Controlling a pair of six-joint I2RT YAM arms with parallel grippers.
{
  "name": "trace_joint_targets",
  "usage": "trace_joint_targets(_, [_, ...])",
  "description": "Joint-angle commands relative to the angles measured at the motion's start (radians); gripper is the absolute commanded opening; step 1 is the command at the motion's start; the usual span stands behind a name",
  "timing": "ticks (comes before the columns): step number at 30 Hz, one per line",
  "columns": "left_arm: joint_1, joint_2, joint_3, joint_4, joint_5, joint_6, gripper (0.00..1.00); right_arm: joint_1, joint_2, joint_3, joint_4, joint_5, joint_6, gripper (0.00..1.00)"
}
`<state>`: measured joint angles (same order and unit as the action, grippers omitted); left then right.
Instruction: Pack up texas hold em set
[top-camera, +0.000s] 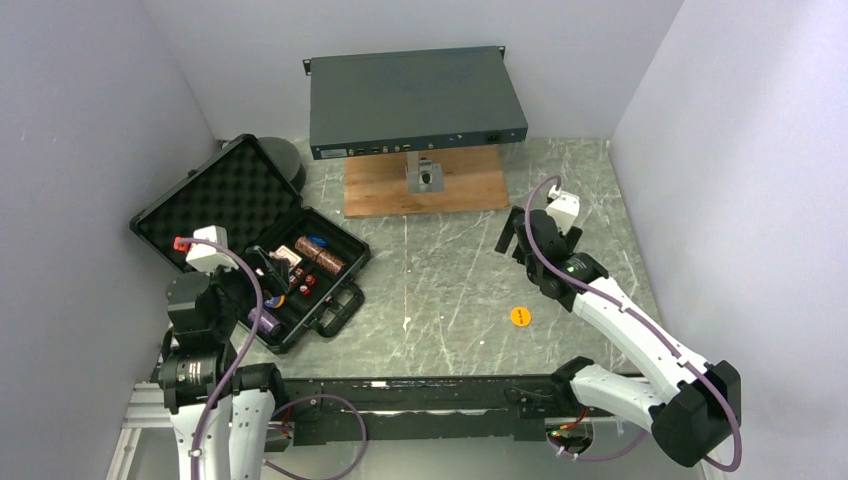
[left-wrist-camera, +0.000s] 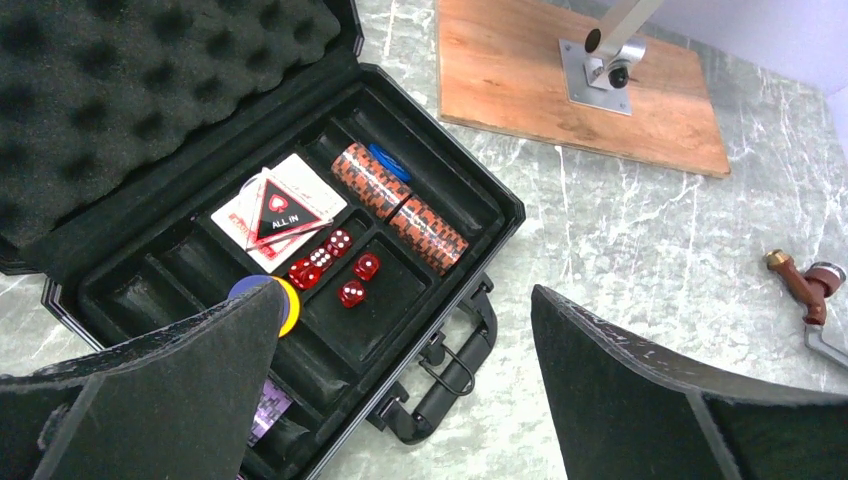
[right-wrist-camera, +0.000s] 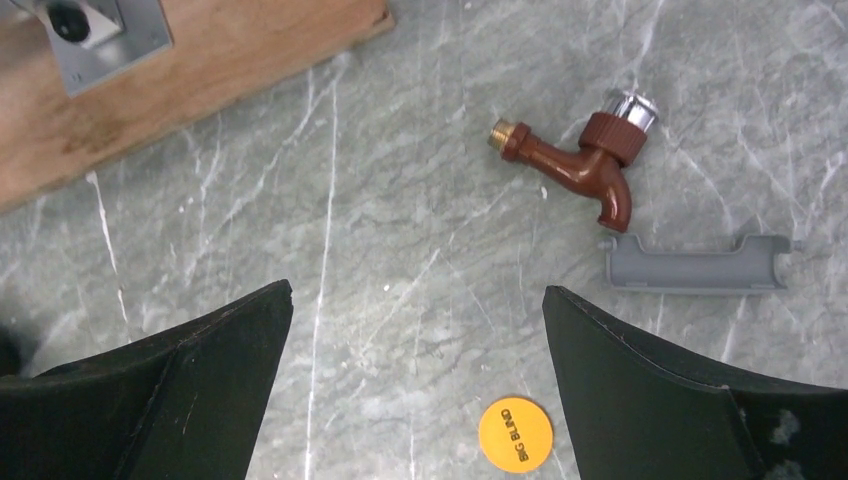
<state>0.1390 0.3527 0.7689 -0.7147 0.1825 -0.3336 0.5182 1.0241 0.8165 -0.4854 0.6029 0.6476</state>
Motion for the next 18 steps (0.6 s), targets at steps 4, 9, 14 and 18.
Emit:
trace_joint_targets(4, [0.017,0.014,-0.005,0.032,0.056,0.043,0.99,-0.005,0.035,0.026,-0.106,-0.099,0.002,1.00])
trace_joint_targets(9, [0.017,0.004,-0.015,0.045,0.056,0.042,0.99,-0.005,0.071,0.046,-0.180,-0.154,0.017,1.00])
trace_joint_targets(14, [0.017,-0.006,-0.020,0.054,0.080,0.046,0.99,-0.005,0.103,0.075,-0.278,-0.170,0.046,1.00])
trace_joint_targets(18, [0.017,-0.015,-0.018,0.051,0.078,0.047,0.99,-0.005,0.120,0.075,-0.339,-0.153,0.069,1.00])
